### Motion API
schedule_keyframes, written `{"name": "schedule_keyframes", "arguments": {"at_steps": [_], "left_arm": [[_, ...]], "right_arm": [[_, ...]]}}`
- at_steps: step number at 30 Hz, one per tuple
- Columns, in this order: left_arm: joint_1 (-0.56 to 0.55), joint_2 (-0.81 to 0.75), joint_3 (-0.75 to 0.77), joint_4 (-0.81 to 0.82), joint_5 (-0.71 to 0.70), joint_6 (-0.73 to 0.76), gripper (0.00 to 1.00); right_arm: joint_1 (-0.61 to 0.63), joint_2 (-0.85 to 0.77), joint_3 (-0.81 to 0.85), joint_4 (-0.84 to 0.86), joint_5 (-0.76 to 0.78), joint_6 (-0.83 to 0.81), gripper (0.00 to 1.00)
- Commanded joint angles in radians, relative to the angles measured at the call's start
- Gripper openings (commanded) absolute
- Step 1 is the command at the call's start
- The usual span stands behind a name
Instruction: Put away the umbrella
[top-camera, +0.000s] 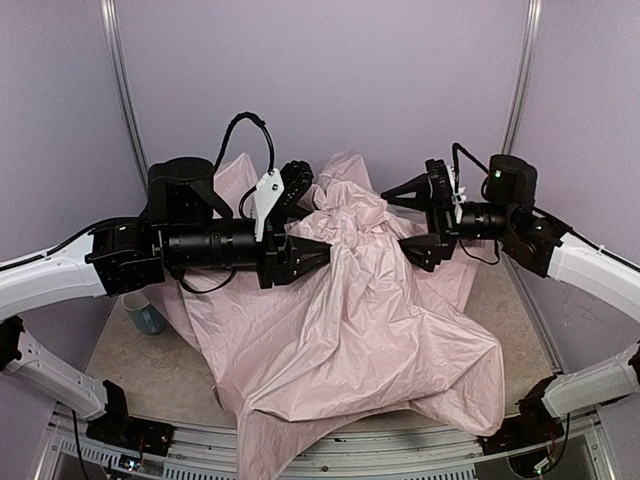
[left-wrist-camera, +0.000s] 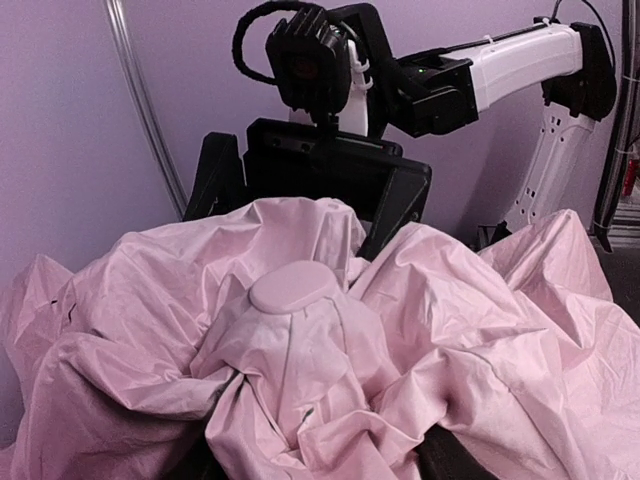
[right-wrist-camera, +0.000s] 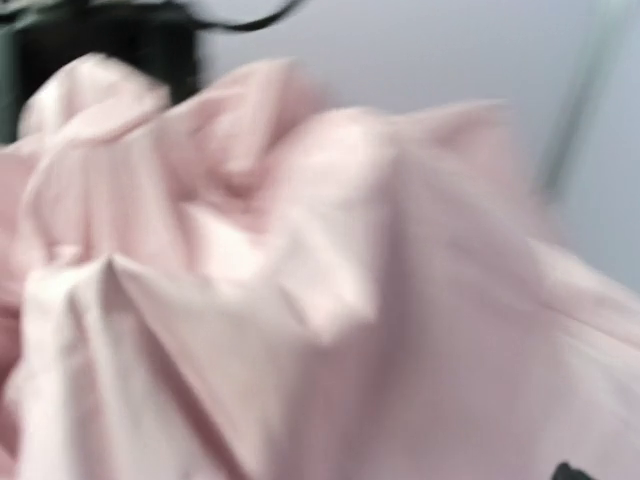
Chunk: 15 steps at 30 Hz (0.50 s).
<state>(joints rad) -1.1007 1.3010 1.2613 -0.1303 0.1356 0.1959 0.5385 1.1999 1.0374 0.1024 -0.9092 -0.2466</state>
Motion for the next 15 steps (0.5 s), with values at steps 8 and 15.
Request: {"name": "schedule_keyframes", "arguments": {"at_steps": [8,15], "left_arm": [[0.076,0.036,-0.083,0.280,0.206,-0.053,0.00],[0.129,0.101,-0.118,0.357,0.223,-0.129,0.14]], "right_arm": [[0.254,0.180,0.086,-0.138,-0.097,-0.106,0.95],[0.267,0.163,0.019,0.164,-0.051,0.091,0.53]]}}
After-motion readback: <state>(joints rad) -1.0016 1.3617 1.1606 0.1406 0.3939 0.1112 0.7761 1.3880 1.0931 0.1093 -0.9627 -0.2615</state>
